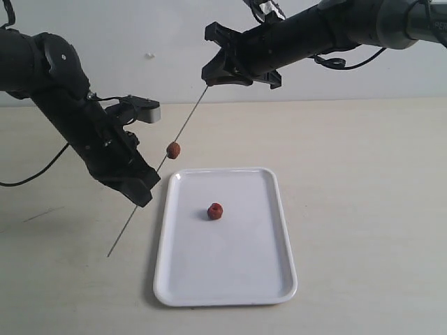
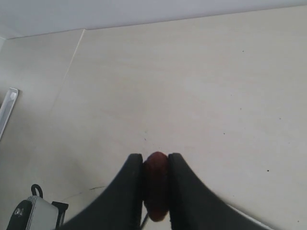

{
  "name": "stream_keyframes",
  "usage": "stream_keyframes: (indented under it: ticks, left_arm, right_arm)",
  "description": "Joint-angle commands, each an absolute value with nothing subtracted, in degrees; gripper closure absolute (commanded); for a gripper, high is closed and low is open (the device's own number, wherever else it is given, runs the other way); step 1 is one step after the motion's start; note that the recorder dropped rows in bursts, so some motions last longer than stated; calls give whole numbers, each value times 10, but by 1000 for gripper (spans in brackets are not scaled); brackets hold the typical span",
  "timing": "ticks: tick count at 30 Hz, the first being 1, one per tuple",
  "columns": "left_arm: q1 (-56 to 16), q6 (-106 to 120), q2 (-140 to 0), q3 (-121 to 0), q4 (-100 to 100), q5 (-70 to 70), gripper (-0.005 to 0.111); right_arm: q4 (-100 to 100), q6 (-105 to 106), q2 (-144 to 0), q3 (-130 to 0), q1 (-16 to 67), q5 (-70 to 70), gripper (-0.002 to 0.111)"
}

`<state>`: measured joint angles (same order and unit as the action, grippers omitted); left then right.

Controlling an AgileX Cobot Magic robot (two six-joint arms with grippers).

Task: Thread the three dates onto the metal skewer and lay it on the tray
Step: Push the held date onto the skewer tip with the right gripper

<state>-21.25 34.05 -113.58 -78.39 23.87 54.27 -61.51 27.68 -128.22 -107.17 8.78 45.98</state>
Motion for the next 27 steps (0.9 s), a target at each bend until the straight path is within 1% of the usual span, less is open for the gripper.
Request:
stream_keyframes:
  ticks: [1, 14, 27]
  left_arm:
    - [-211, 339, -1135, -788, 244, 524, 107]
    - [-211, 342, -1135, -788, 268, 492, 107]
    - [-211, 342, -1135, -788, 300, 418, 107]
  right_arm:
    - [-605, 284, -1284, -1073, 90, 483, 96]
    - [-611, 289, -1288, -1071, 107, 487, 96]
    - [-613, 296, -1288, -1071, 130, 481, 96]
